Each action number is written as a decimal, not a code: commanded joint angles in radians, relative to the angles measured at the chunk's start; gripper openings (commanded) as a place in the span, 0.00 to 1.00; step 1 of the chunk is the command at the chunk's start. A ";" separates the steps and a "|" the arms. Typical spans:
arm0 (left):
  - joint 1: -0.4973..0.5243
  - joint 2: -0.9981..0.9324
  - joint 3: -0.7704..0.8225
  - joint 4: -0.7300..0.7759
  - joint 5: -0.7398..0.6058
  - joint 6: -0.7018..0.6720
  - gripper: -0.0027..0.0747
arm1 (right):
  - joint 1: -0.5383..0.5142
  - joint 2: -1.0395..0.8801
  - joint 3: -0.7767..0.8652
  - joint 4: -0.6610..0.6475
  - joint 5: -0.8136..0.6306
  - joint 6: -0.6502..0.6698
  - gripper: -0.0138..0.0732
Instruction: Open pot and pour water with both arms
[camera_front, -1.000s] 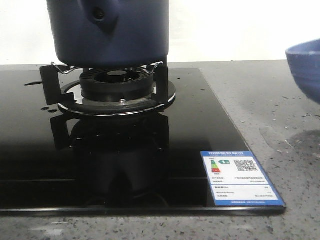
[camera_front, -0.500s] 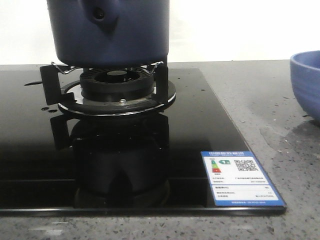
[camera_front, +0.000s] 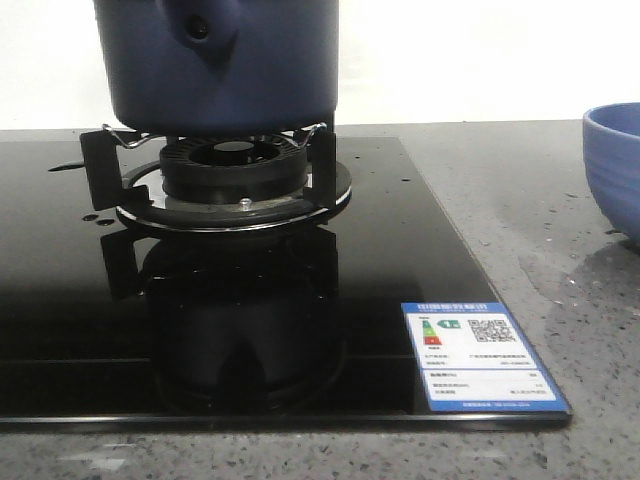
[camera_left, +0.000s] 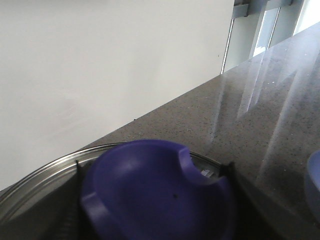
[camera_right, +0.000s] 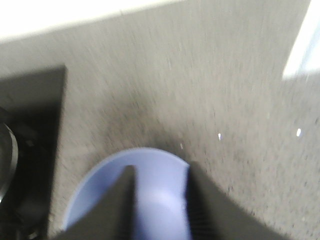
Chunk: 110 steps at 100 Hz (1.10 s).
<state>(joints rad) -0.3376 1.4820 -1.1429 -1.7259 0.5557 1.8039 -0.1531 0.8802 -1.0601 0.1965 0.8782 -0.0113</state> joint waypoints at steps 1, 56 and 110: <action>0.010 -0.037 -0.041 -0.064 0.026 -0.001 0.37 | -0.008 -0.061 -0.036 0.015 -0.086 -0.002 0.09; 0.020 -0.024 -0.021 -0.064 0.012 -0.036 0.37 | -0.008 -0.108 -0.036 0.015 -0.133 -0.002 0.09; 0.020 -0.024 0.005 -0.060 0.055 -0.036 0.37 | -0.008 -0.105 -0.036 0.015 -0.116 -0.002 0.09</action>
<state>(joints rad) -0.3207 1.4963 -1.1092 -1.7334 0.5836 1.7778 -0.1531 0.7741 -1.0670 0.1988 0.8204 -0.0097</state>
